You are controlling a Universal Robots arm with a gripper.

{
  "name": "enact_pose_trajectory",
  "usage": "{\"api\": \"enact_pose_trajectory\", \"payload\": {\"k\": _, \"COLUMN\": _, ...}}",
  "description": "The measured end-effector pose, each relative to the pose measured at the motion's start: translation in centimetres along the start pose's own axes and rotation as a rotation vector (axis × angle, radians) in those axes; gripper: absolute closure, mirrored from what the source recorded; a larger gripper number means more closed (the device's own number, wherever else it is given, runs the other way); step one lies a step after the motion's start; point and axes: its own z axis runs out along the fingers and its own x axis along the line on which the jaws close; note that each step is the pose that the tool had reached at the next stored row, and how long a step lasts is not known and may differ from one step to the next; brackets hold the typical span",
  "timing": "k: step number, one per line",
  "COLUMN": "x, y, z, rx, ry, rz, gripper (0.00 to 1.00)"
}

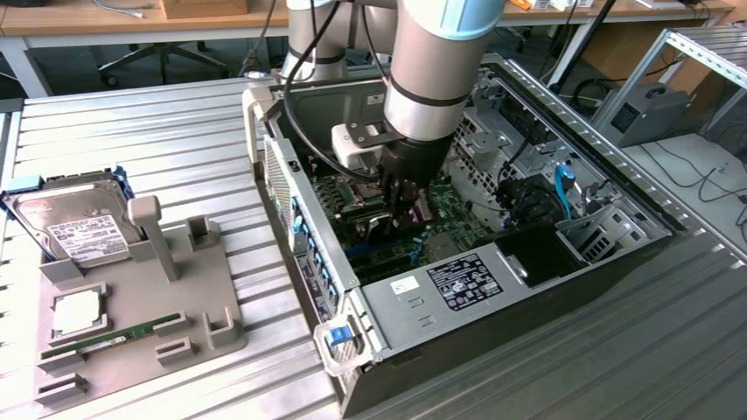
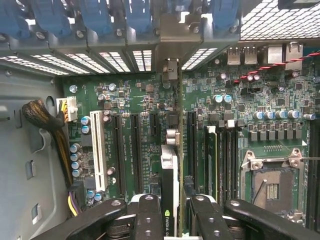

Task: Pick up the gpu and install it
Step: 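Insert the gpu into the slot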

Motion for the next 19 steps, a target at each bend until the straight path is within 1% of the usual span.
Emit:
{"api": "enact_pose_trajectory", "payload": {"k": 3, "x": 0.0, "y": 0.02, "z": -0.04, "rx": 0.0024, "ry": -0.0003, "rz": 0.0, "gripper": 0.73}}
{"api": "enact_pose_trajectory", "payload": {"k": 4, "x": 0.0, "y": 0.04, "z": -0.05, "rx": 0.0053, "ry": -0.0003, "rz": 0.0, "gripper": 0.73}}
{"api": "enact_pose_trajectory", "payload": {"k": 5, "x": 0.01, "y": 0.1, "z": -0.07, "rx": 0.0146, "ry": -0.0007, "rz": 0.0, "gripper": 0.73}}
{"api": "enact_pose_trajectory", "payload": {"k": 6, "x": 0.0, "y": 0.17, "z": -0.06, "rx": 0.0223, "ry": -0.0013, "rz": -0.001, "gripper": 0.73}}
{"api": "enact_pose_trajectory", "payload": {"k": 7, "x": 0.01, "y": 0.31, "z": -0.07, "rx": 0.0267, "ry": -0.0015, "rz": -0.001, "gripper": 0.73}}
{"api": "enact_pose_trajectory", "payload": {"k": 8, "x": 0.02, "y": 0.46, "z": -0.07, "rx": 0.0294, "ry": -0.0017, "rz": -0.001, "gripper": 0.73}}
{"api": "enact_pose_trajectory", "payload": {"k": 10, "x": 0.02, "y": 0.53, "z": -0.08, "rx": 0.0309, "ry": -0.0018, "rz": -0.001, "gripper": 0.73}}
{"api": "enact_pose_trajectory", "payload": {"k": 13, "x": 0.02, "y": 0.54, "z": -0.08, "rx": 0.031, "ry": -0.0016, "rz": -0.001, "gripper": 0.73}}
{"api": "enact_pose_trajectory", "payload": {"k": 15, "x": 0.02, "y": 0.54, "z": -0.05, "rx": 0.0313, "ry": 0.0066, "rz": -0.001, "gripper": 0.73}}
{"api": "enact_pose_trajectory", "payload": {"k": 16, "x": 0.02, "y": 0.54, "z": -0.04, "rx": 0.0315, "ry": 0.0093, "rz": -0.002, "gripper": 0.73}}
{"api": "enact_pose_trajectory", "payload": {"k": 18, "x": 0.03, "y": 0.54, "z": -0.05, "rx": 0.0315, "ry": 0.0118, "rz": -0.002, "gripper": 0.73}}
{"api": "enact_pose_trajectory", "payload": {"k": 19, "x": 0.03, "y": 0.54, "z": -0.05, "rx": 0.0315, "ry": 0.012, "rz": -0.002, "gripper": 0.73}}
